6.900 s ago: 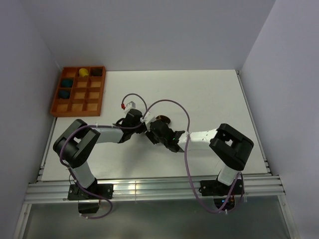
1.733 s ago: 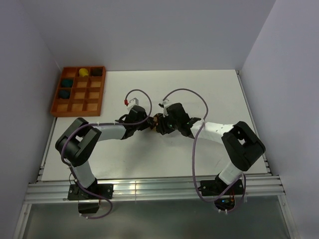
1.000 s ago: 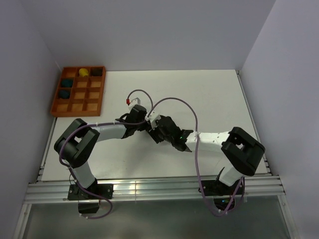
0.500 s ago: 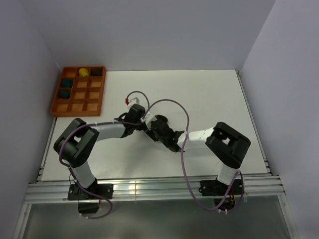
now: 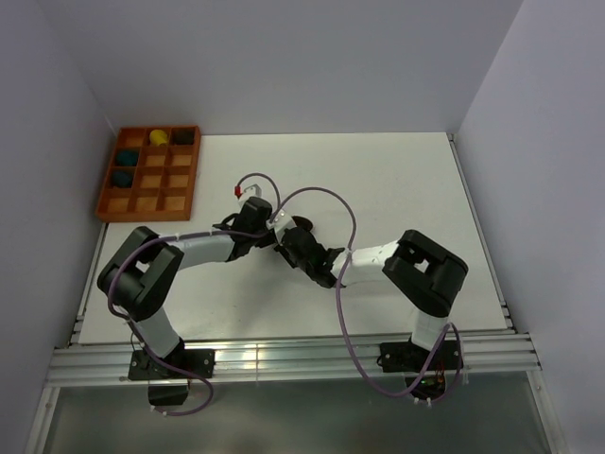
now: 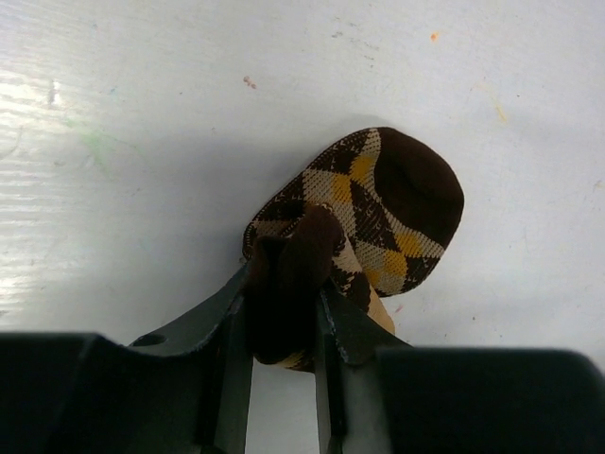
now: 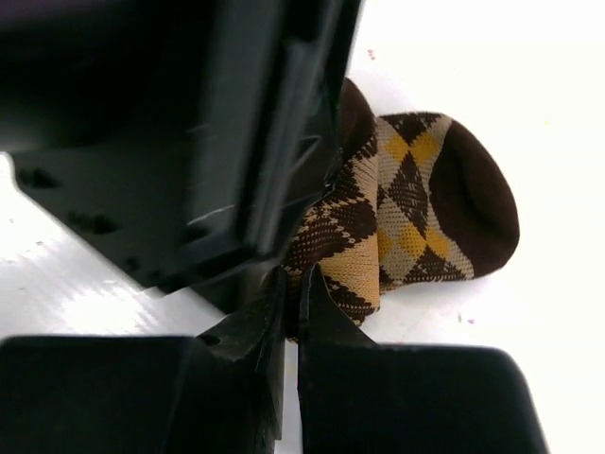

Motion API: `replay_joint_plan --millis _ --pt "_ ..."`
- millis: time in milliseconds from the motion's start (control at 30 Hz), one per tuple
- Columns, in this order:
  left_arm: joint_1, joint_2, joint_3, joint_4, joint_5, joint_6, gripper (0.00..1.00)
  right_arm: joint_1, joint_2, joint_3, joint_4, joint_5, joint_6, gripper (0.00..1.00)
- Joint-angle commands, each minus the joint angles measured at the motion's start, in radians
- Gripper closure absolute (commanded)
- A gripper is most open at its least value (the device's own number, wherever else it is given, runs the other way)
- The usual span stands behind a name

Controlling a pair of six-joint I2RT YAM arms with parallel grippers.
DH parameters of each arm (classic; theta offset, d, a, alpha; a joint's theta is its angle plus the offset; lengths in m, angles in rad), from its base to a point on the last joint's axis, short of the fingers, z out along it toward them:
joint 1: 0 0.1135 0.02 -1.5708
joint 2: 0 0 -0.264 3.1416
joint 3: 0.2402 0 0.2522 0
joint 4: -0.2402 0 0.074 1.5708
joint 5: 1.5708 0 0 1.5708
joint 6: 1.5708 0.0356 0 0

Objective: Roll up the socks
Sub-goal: Roll the sock at the center of the board.

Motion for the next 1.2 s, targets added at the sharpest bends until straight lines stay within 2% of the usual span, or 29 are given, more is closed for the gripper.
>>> replay_joint_plan --millis 0,133,233,333,533,700,867,1167 --pt "-0.045 -0.077 -0.022 -0.052 -0.006 0.022 0.72 -0.042 0.035 -0.005 -0.193 -0.143 0.103 1.0" --pt "-0.044 -0.129 -0.041 -0.045 -0.04 0.01 0.42 -0.112 -0.009 -0.004 -0.221 -0.31 0.139 1.0" --pt "-0.044 -0.169 -0.061 -0.032 -0.07 -0.006 0.28 -0.181 -0.021 0.031 -0.271 -0.454 0.166 1.0" --pt "-0.035 -0.206 -0.085 -0.017 -0.084 -0.027 0.22 -0.253 0.003 0.091 -0.342 -0.547 0.18 1.0" --pt "-0.015 -0.307 -0.177 0.055 -0.121 -0.07 0.21 -0.365 0.101 0.188 -0.414 -0.803 0.237 1.0" --pt "0.001 -0.317 -0.226 0.144 -0.09 -0.056 0.23 -0.436 0.178 0.234 -0.416 -0.979 0.297 1.0" --pt "0.001 -0.24 -0.21 0.19 -0.061 -0.062 0.23 -0.496 0.248 0.266 -0.413 -1.061 0.357 1.0" --pt "0.016 -0.1 -0.157 0.238 -0.04 -0.115 0.25 -0.524 0.285 0.309 -0.46 -1.079 0.337 1.0"
